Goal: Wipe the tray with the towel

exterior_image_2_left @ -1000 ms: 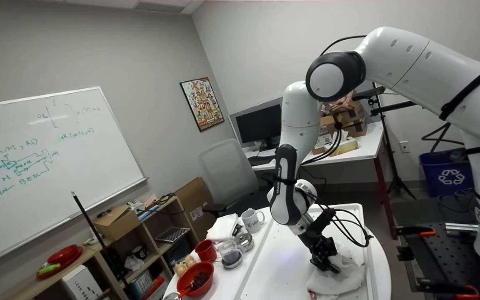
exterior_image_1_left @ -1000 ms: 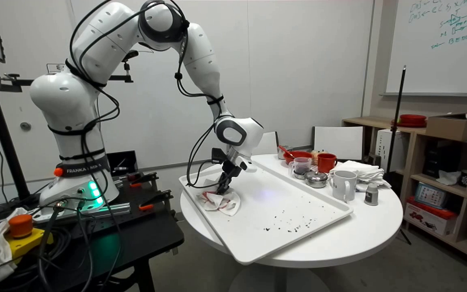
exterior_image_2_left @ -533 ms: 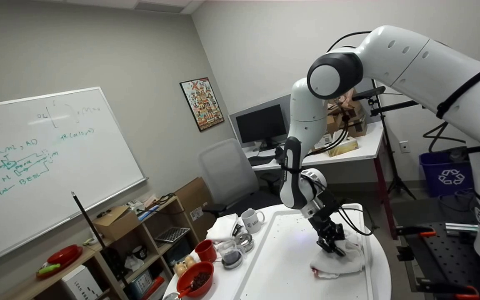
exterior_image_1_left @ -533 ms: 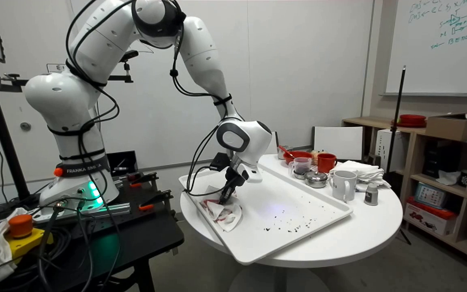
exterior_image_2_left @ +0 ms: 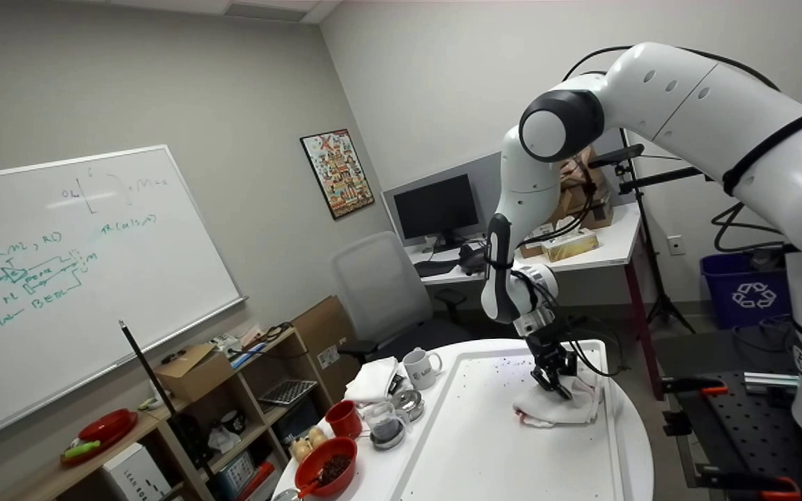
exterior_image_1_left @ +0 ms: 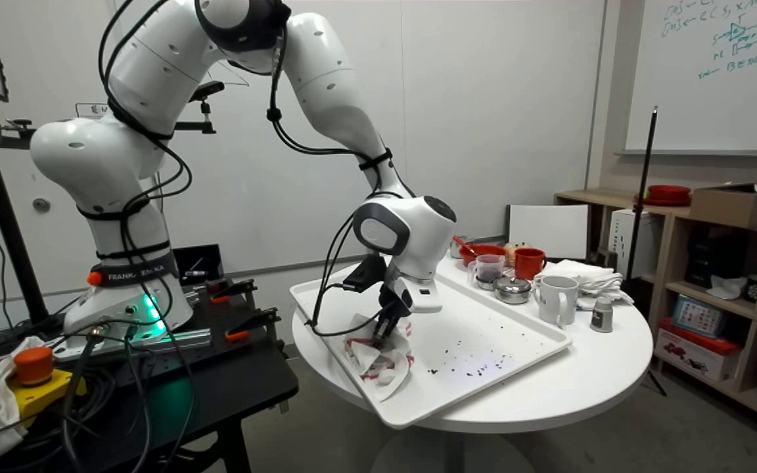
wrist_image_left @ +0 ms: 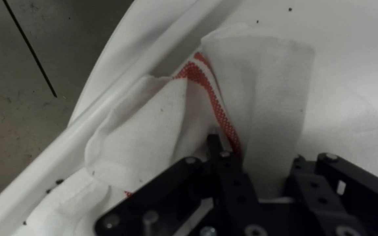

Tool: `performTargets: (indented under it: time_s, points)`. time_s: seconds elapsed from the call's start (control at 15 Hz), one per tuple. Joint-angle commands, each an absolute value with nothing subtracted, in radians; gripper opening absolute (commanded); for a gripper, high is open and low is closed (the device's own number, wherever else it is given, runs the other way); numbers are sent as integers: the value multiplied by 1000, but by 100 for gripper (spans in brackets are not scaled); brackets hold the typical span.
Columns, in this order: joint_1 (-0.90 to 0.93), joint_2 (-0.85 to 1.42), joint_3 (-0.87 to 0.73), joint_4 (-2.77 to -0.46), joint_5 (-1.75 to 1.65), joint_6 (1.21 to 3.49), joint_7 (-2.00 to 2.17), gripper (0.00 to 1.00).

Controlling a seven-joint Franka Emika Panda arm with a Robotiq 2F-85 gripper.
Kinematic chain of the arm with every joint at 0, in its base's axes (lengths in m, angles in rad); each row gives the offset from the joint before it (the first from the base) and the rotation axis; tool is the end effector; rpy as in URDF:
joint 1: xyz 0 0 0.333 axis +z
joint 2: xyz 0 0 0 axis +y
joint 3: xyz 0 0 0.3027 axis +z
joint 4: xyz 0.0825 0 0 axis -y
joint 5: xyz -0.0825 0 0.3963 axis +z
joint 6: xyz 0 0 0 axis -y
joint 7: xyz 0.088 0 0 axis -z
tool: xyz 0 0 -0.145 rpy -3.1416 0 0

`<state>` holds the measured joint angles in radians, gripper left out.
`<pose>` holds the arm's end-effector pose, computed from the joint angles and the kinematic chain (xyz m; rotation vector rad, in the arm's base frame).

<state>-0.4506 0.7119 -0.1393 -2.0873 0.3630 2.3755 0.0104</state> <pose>0.4116 -0.2764 -0.0023 -2.6015 1.2567 0.5197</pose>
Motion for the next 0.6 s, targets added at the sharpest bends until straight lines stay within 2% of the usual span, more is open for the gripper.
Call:
performTargets:
  time_s: [0.0,0.53]
  points:
    - [-467,727,-141,-2069,395,2471,-29,8]
    - [-426,735,-145,-2076,349,2654,3,8]
